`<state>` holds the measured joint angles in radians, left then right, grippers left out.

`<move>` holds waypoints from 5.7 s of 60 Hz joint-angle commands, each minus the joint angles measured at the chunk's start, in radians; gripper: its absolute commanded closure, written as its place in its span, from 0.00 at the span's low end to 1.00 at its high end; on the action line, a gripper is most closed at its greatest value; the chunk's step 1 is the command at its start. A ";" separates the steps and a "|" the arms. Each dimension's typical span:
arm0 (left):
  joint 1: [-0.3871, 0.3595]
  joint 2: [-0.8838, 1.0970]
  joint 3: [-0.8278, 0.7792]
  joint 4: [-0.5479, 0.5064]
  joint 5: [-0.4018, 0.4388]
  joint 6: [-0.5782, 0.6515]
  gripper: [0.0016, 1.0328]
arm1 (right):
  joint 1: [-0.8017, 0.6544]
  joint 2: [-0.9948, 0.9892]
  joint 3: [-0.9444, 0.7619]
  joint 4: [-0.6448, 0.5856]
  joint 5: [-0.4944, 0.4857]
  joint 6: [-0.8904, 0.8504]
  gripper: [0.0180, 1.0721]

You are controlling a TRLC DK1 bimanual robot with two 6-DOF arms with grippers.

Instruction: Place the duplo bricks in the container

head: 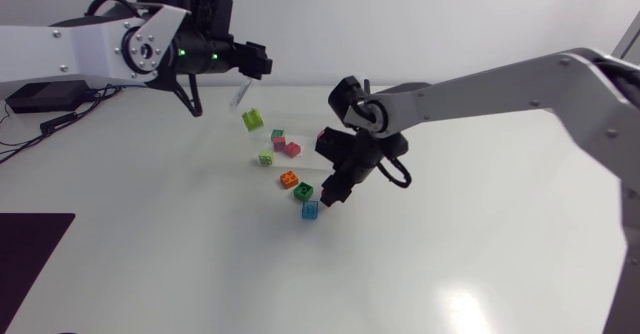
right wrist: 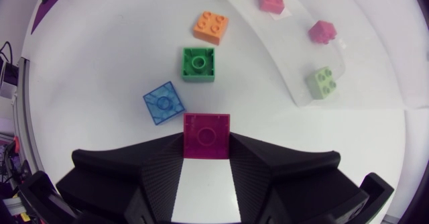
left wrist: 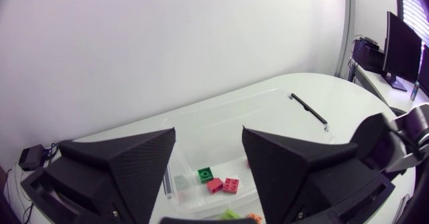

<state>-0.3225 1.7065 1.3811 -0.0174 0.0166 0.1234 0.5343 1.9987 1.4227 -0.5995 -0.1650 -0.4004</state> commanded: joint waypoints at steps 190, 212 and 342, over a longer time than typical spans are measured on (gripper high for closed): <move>0.023 0.027 0.107 -0.266 0.158 -0.025 0.77 | 0.072 0.035 -0.107 0.158 0.013 0.087 0.17; 0.031 0.235 0.269 -0.246 0.118 -0.061 0.69 | 0.089 0.071 -0.084 0.127 0.022 0.081 0.57; -0.015 0.286 -0.324 0.137 0.238 0.358 0.16 | -0.092 0.285 0.800 -0.166 0.111 0.318 0.09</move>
<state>-0.3351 1.9579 1.0241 0.1013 0.2371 0.4576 0.4511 2.3032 2.2486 -0.7536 -0.0532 -0.1036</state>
